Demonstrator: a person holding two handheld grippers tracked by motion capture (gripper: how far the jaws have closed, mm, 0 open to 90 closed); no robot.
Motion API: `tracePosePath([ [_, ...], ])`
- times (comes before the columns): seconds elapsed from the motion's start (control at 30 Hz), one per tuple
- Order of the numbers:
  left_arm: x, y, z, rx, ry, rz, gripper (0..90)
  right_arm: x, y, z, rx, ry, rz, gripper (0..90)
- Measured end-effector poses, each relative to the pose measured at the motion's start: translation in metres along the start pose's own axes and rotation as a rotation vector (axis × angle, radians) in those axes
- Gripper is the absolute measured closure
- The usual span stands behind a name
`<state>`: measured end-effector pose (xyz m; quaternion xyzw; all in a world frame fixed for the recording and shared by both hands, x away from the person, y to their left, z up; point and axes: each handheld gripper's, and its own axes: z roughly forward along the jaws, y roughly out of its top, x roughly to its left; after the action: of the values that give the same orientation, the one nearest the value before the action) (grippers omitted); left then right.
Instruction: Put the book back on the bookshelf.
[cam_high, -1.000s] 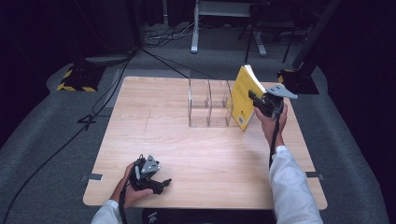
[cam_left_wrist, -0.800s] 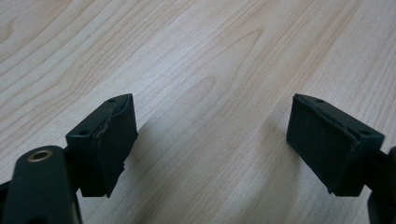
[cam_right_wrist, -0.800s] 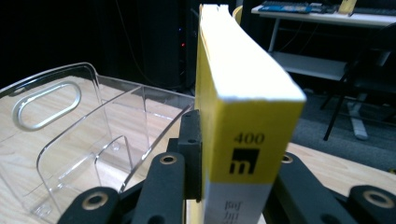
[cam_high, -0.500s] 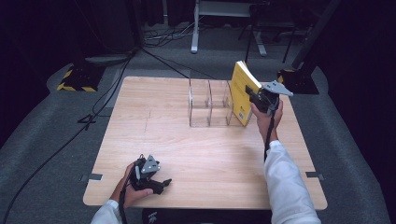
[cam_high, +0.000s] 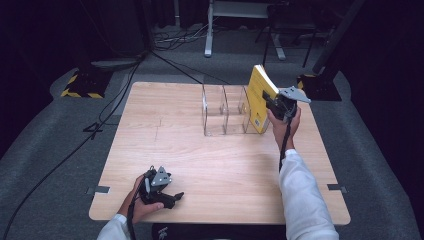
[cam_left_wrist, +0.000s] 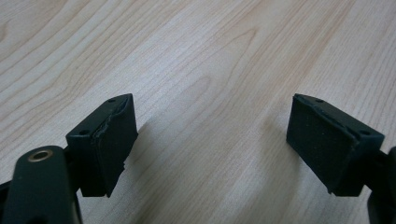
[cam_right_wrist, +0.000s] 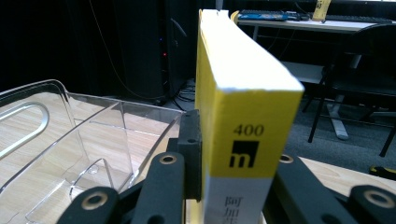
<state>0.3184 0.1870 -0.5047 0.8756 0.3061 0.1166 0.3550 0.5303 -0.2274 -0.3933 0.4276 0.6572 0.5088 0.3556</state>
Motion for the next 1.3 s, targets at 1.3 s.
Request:
tracePosePath([
  [1.3, 0.001, 0.001, 0.001, 0.002, -0.002, 0.003, 16.6, -0.016, 0.012, -0.088, 0.143, 0.085, -0.159, 49.4],
])
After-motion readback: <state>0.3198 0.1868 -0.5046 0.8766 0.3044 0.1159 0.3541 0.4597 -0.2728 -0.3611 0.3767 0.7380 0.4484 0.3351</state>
